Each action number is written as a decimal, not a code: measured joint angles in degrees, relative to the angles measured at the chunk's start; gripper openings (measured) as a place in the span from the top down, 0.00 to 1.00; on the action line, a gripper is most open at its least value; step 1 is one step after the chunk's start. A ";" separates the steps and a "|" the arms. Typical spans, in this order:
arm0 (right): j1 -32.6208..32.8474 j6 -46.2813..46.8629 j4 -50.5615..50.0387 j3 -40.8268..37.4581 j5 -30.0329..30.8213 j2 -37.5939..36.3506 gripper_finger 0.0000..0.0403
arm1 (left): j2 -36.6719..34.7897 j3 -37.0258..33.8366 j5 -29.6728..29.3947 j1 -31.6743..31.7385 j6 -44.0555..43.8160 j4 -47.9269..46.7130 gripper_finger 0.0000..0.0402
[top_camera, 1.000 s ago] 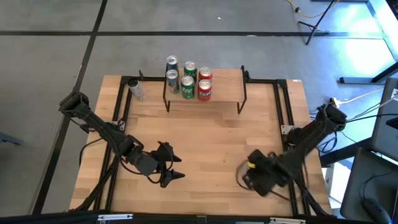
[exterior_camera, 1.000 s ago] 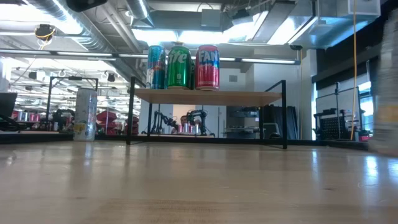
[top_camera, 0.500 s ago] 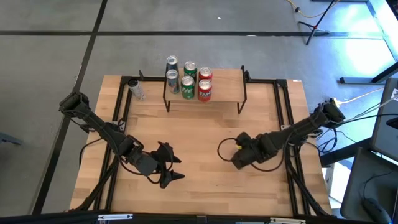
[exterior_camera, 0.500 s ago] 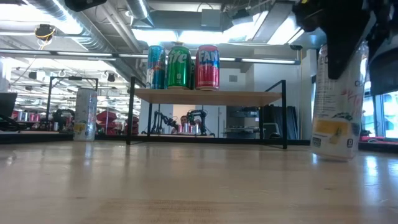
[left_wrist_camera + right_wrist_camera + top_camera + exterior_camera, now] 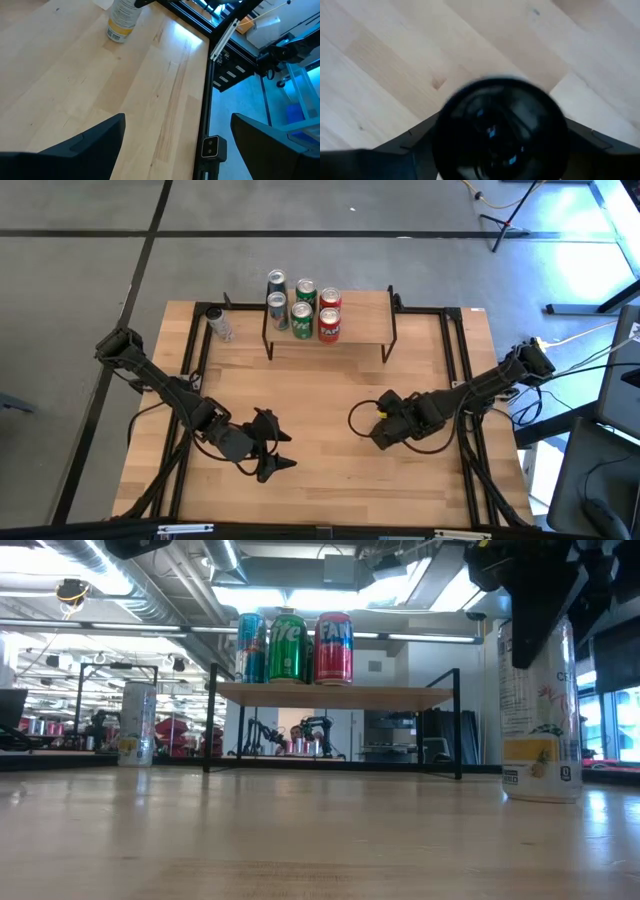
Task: Place canned beverage on shelf
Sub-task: Put the bottom white soda can on the shelf
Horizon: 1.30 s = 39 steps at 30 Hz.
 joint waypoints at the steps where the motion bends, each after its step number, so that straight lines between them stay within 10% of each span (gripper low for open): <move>1: 0.00 -0.03 -0.02 0.00 0.25 0.00 0.25 | 0.00 0.00 0.00 0.00 0.00 0.00 0.13; 39: 28.28 18.41 -5.20 -1.04 14.87 -1.53 0.21 | 0.00 0.00 0.00 0.00 0.00 -0.02 0.13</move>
